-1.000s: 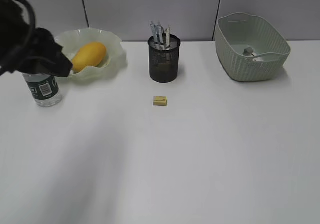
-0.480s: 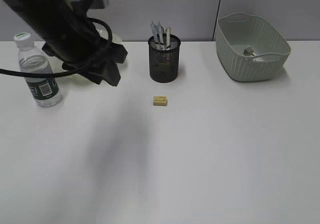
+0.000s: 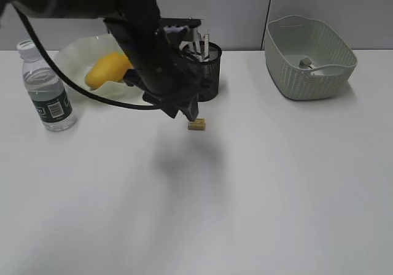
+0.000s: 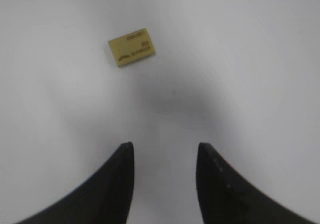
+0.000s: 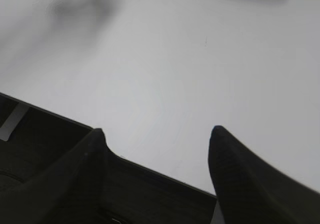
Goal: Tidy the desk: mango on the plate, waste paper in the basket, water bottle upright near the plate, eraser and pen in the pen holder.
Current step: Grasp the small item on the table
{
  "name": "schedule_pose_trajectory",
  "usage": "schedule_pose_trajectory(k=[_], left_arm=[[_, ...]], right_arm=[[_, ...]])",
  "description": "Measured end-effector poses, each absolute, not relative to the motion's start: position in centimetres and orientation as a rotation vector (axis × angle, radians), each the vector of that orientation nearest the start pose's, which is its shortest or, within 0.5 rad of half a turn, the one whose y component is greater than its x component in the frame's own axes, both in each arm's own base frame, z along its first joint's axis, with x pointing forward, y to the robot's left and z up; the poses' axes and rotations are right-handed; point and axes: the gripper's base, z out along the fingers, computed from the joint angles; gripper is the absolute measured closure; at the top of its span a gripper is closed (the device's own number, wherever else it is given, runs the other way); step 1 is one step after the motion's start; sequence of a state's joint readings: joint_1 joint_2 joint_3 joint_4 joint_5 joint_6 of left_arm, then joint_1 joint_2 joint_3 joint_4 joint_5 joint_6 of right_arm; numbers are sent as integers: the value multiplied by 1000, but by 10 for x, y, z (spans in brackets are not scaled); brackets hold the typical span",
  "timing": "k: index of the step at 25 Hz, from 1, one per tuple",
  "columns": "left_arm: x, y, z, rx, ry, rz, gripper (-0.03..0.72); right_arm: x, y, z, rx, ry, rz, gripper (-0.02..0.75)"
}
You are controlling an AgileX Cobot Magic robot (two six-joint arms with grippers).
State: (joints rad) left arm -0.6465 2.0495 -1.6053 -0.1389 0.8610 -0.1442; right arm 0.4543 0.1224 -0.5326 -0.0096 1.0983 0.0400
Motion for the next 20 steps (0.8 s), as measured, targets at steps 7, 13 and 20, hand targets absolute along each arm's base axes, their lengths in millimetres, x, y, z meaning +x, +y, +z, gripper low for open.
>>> schedule_pose_trajectory(k=[7, 13, 20], left_arm=[[362, -291, 176, 438, 2767, -282, 368], [377, -301, 163, 365, 2714, -304, 355], [384, -305, 148, 358, 2678, -321, 111]], right_arm=[[9, 3, 283, -448, 2138, 271, 230], [9, 3, 283, -448, 2138, 271, 230], [9, 3, 283, -448, 2138, 271, 230]])
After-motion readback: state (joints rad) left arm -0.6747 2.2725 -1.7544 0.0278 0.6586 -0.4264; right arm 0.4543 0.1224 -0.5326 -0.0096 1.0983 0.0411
